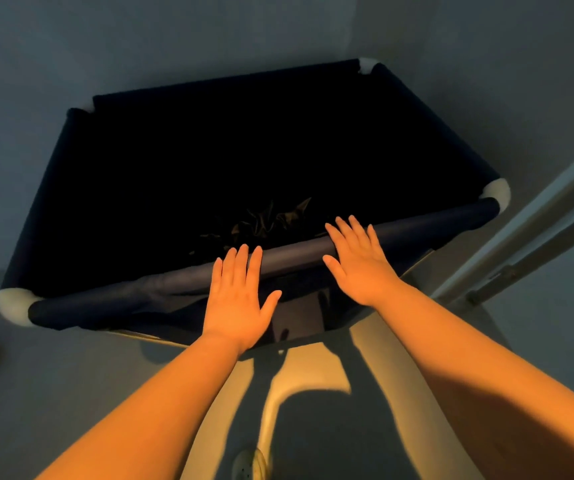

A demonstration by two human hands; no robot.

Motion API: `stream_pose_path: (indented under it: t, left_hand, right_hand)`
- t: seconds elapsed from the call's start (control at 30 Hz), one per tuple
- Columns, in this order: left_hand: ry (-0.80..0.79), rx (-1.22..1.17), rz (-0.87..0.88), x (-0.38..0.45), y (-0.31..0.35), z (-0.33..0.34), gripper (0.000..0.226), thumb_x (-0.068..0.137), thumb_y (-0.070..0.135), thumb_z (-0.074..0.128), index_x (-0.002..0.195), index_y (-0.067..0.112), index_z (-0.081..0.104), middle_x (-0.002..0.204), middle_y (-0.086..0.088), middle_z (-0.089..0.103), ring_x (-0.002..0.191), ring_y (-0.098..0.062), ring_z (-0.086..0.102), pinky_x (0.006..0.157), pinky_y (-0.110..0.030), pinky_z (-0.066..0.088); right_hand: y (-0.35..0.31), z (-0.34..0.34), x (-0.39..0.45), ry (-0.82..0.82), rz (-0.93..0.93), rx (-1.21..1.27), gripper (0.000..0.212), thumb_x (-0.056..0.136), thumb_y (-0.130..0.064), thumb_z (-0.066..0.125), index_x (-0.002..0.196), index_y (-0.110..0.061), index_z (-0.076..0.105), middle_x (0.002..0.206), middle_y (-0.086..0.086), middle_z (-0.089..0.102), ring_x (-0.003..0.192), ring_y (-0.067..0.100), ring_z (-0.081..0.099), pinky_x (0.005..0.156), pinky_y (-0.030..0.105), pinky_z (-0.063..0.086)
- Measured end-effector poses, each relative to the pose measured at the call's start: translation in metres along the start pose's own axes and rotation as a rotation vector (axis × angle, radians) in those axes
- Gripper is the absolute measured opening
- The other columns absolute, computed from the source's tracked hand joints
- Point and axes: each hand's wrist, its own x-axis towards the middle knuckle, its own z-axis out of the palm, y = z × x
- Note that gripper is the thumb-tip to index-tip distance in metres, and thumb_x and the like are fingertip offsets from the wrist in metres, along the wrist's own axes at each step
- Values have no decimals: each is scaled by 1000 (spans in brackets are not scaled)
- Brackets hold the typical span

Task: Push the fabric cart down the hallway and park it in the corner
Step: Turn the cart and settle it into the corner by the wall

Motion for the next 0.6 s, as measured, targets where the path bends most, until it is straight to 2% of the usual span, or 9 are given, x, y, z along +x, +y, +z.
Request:
stream_pose_path:
  t: [0.17,0.3,0.6]
  left_hand:
    - [9,66,-83,-18,36,6,79,87,61,6,141,11,-23,155,-16,-10,142,-32,-12,115,-48,-8]
    - [7,121,-136,-25,69,7,82,87,61,5,138,6,-28,151,-18,-22,139,-33,-21,113,-48,-14]
    - [-37,143,39,-20,120,5,84,89,59,15,139,4,-25,148,-19,-30,139,-33,-24,113,-47,-16]
  right_hand:
    - [15,0,-14,19,-21,-24,60,96,-46,18,147,-18,4,159,5,1,144,20,-14,113,38,-15]
    - [32,-8,-23,-27,-12,-30,60,96,-46,16,147,-17,2,159,5,-3,143,19,-16,112,36,-17]
    - [85,-33,-24,-208,83,-8,64,95,-49,12,147,-17,-7,157,4,-15,140,17,-26,113,39,-17]
